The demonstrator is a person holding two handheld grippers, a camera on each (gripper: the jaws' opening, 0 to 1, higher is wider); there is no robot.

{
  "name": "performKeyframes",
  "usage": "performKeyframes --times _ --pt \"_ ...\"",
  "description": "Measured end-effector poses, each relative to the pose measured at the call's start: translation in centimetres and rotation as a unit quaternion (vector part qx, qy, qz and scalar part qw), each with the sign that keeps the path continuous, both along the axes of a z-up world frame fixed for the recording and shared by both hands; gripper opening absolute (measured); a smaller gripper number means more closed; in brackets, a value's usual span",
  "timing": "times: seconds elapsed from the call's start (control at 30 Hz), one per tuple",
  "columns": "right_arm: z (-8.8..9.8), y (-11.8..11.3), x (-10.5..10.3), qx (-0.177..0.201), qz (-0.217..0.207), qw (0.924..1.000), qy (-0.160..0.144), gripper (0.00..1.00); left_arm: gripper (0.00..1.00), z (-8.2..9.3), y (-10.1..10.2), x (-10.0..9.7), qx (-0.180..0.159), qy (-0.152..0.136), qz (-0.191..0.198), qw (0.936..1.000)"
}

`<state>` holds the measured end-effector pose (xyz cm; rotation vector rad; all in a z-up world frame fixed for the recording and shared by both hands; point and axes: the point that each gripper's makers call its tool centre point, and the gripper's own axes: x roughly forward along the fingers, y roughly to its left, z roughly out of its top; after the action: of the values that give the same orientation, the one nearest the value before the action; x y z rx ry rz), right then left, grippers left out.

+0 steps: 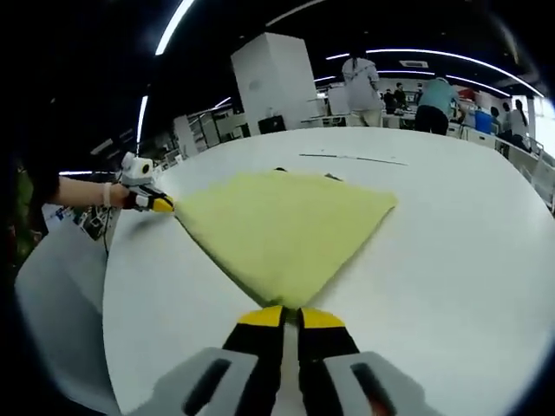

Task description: Fold the garment on the visible template until the final outline fits inside the template.

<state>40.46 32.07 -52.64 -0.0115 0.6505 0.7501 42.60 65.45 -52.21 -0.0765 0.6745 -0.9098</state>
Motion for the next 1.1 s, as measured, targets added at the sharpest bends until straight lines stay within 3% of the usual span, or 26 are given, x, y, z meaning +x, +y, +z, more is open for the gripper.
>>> performKeyframes --times 0.33,0.57,1.1 --pt "0.8 -0.3 -0.1 -0.015 0.022 0.9993 -0.028 0.00 0.00 0.1 0.2 -0.1 0.000 0.005 0.003 1.0000" --pt "0.8 -0.6 -0.9 -0.018 0.042 0.9987 -0.023 0.00 0.00 0.4 0.3 -0.5 -0.007 0.012 0.007 0.9999" --pt "0.3 -1.2 -6.2 -0.012 0.055 0.9984 0.004 0.00 0.00 0.1 0.1 -6.4 -0.018 0.041 -0.008 0.9990"
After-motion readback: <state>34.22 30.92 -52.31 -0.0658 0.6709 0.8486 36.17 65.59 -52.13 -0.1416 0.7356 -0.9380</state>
